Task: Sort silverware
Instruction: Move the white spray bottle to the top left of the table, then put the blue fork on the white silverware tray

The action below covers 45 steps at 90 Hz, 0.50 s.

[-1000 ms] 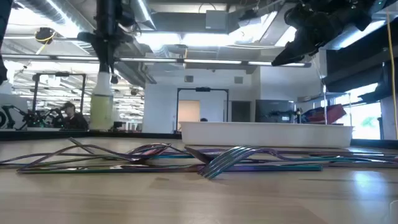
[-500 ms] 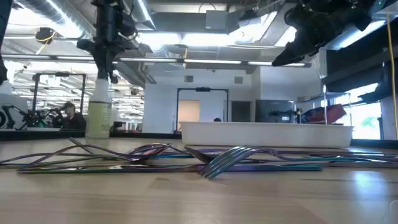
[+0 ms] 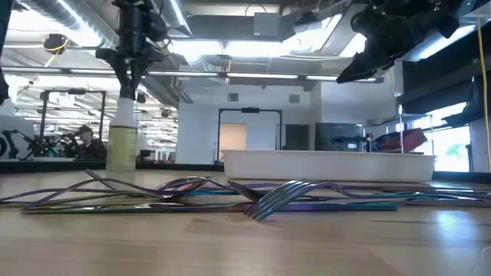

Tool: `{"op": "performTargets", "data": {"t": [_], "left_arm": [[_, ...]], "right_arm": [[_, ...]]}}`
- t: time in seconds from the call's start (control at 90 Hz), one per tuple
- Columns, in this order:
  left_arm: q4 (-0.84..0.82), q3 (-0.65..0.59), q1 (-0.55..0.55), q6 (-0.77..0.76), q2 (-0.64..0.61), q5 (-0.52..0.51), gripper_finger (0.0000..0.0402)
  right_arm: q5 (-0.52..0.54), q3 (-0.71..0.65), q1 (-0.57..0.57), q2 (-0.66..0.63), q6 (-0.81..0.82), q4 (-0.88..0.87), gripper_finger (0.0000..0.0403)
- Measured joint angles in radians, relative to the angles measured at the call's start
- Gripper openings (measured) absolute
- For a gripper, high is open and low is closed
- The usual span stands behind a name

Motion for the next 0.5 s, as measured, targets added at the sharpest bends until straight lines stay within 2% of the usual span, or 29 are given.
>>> {"op": "performTargets", "data": {"t": [0.189,0.322,0.411,0.5], "left_arm": [[0.037,0.000,-0.015,0.010,-0.068,0.014,0.0199],[0.130,0.000,-0.033,-0.005,-0.134,0.021,0.0210],[0.196,0.009,-0.084,0.014,-0.184,0.020,0.0210],[0.297,0.013,-0.179,0.056,-0.250,0.026,0.0207]], "right_arm": [[0.000,0.000,0.000,0.000,0.002,0.001,0.0190],[0.000,0.000,0.000,0.000,0.002,0.001,0.0190],[0.000,0.000,0.000,0.000,0.003,0.001,0.0190],[-0.001,0.000,0.000,0.000,0.032,0.003,0.0190]]}}
